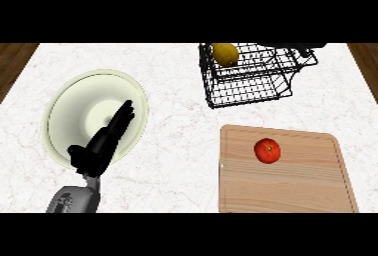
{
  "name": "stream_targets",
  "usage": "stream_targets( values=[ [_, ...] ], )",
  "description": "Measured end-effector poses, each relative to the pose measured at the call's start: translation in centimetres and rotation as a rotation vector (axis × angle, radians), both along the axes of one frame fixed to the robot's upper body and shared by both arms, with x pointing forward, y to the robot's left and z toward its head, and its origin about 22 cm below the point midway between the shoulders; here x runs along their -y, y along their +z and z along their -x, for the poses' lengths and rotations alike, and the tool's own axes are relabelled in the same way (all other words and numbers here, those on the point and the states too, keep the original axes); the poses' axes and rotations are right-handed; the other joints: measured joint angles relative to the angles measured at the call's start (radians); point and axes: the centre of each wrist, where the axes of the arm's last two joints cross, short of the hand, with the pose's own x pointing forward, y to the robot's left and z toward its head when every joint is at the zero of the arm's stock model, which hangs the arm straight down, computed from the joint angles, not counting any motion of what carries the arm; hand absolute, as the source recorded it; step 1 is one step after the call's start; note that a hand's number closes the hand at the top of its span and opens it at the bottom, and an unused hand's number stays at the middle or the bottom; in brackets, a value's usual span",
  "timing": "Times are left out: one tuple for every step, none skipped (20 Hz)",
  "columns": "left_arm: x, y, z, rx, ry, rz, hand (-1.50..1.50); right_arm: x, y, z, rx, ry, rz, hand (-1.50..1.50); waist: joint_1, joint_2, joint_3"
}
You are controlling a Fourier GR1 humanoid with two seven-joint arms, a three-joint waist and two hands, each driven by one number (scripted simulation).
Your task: Pick the lemon from the cutting board and place it in the tiered basket
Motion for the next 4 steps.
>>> stream_targets(
  values=[
    [-0.1, -0.2, 0.2, 0.000, 0.001, 0.002, 0.00, 1.8, -0.2, 0.8, 0.008, -0.007, -0.008, -1.50, 0.000, 0.000, 0.000],
    [0.2, -0.4, 0.2, -0.001, 0.002, 0.001, 0.00, 3.1, -0.4, 1.5, 0.016, -0.013, -0.011, -1.50, 0.000, 0.002, 0.001],
    [0.6, -0.3, 0.1, -0.002, -0.001, 0.003, 0.00, 4.5, -0.4, 2.3, 0.017, -0.019, -0.011, -1.50, 0.003, 0.003, 0.001],
    [0.6, 0.0, -0.1, -0.002, 0.002, 0.003, 0.00, 5.8, -0.5, 3.0, 0.015, -0.020, -0.005, -1.50, 0.003, 0.003, 0.001]
  ],
)
